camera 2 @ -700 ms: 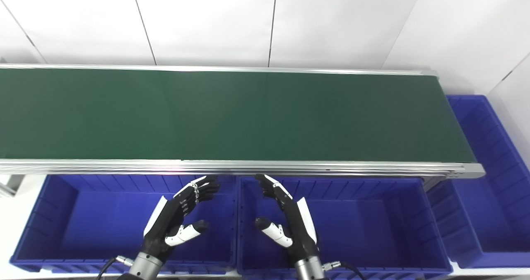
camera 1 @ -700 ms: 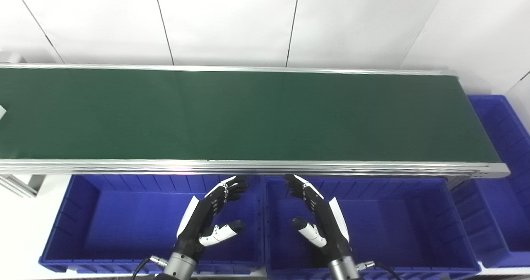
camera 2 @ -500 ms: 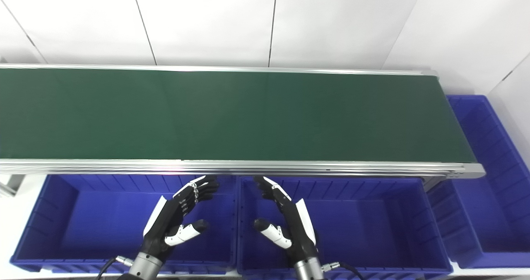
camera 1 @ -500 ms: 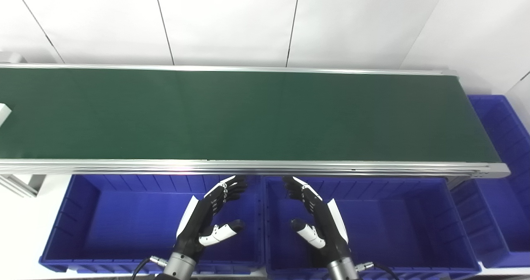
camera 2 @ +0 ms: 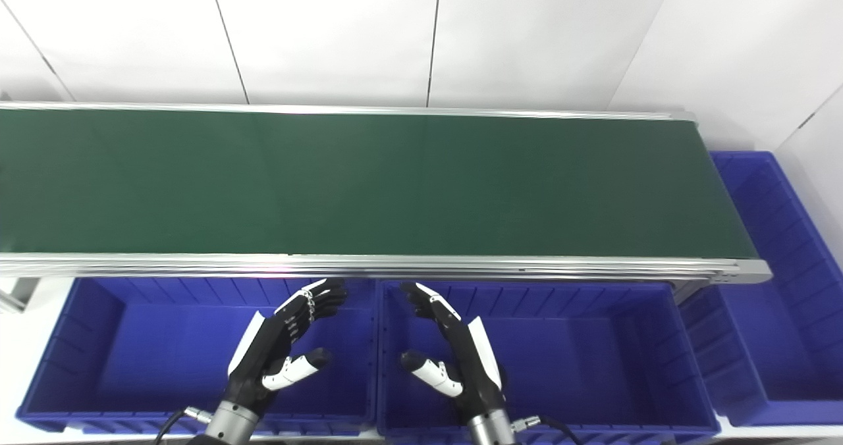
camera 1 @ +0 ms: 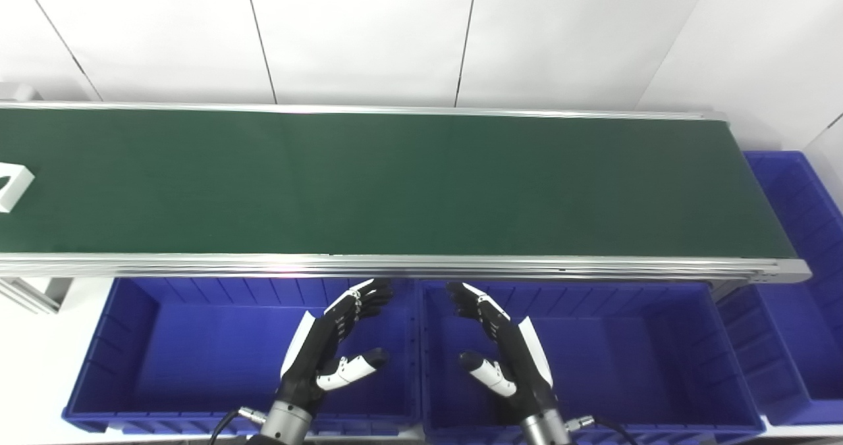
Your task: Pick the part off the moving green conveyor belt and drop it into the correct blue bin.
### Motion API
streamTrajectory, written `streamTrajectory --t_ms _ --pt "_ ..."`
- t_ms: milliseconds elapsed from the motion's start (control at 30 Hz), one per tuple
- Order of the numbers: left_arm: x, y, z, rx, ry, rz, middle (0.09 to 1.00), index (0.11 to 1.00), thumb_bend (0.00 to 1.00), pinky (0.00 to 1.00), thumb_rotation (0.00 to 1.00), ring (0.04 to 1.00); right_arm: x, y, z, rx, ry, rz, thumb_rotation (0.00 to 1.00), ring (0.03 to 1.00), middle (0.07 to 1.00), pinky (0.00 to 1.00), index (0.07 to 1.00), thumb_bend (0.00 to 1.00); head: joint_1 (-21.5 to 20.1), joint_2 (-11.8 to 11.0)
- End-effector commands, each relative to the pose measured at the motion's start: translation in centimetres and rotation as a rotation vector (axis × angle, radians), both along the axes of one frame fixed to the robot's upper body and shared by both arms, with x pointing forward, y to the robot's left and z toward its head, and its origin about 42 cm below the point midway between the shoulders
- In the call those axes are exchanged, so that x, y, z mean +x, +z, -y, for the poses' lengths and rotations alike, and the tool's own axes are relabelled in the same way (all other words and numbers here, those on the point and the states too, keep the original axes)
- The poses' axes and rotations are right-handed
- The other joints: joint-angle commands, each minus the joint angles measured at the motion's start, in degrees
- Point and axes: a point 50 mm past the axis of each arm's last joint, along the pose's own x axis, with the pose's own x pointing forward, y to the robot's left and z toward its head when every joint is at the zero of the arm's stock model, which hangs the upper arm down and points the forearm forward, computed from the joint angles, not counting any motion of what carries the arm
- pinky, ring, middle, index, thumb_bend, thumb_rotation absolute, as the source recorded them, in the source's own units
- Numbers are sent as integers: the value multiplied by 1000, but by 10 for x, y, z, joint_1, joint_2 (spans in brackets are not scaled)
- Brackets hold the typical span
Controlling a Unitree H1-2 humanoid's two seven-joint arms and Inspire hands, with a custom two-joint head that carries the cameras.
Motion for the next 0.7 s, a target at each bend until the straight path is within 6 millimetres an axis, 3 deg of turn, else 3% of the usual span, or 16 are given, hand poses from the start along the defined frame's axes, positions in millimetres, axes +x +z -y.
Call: streamTrajectory --t_ms 0,300,667 --pt "7 9 4 -29 -3 61 802 816 897 805 677 813 5 9 0 29 4 72 875 848 863 807 831 893 0 0" --pt "8 10 4 -25 -2 65 800 814 893 797 677 810 5 8 3 23 13 65 840 850 876 808 843 888 0 -1" --pt "9 8 3 -24 -8 60 800 815 892 798 667 810 8 9 3 33 17 65 725 847 881 786 850 870 -1 -2"
